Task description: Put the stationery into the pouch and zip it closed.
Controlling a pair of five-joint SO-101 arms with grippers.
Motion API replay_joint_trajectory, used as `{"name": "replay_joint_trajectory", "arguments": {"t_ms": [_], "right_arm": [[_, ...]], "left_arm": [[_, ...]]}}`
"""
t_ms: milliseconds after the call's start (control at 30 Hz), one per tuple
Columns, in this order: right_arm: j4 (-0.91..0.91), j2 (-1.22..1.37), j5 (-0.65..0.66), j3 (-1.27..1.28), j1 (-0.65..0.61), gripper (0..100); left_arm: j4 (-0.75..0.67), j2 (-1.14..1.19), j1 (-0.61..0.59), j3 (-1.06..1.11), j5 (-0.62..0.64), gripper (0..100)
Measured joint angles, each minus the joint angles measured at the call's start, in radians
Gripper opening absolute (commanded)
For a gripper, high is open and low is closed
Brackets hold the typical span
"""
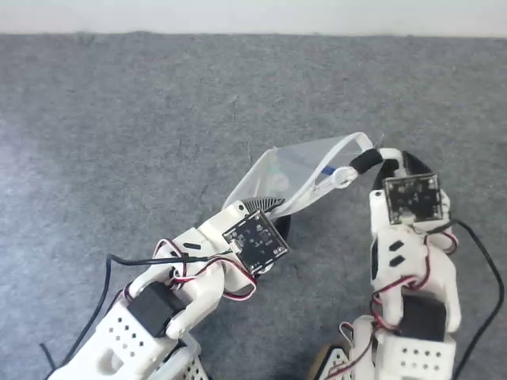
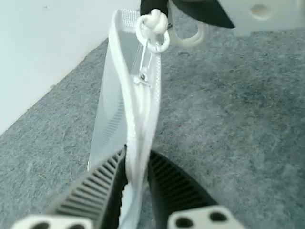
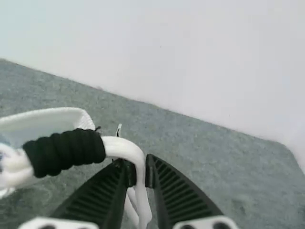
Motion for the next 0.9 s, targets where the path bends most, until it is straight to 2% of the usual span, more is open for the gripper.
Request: {"name": "replay_joint_trajectory", "arguments": {"t_ms": [267, 367, 567, 833, 900], "right_arm": [[0.072, -0.078, 0.0, 0.0, -0.084, 0.6], [0.072, -0.078, 0.0, 0.0, -0.091, 0.6], [0.072, -0.078, 0.0, 0.0, -0.106, 0.6], [0.072, -0.089, 0.0, 0.0, -0.146, 0.6], [0.072, -0.089, 0.0, 0.0, -0.146, 0.6]], "left_arm": [[0.008, 0.002, -0.002, 0.0, 0.026, 15], [0.011, 0.012, -0.006, 0.002, 0.081, 16], [-0.017, 0.014, -0.011, 0.002, 0.1, 16], [-0.213, 0.014, -0.009, 0.061, 0.109, 15], [-0.259, 0.014, -0.006, 0.086, 0.109, 12]]}}
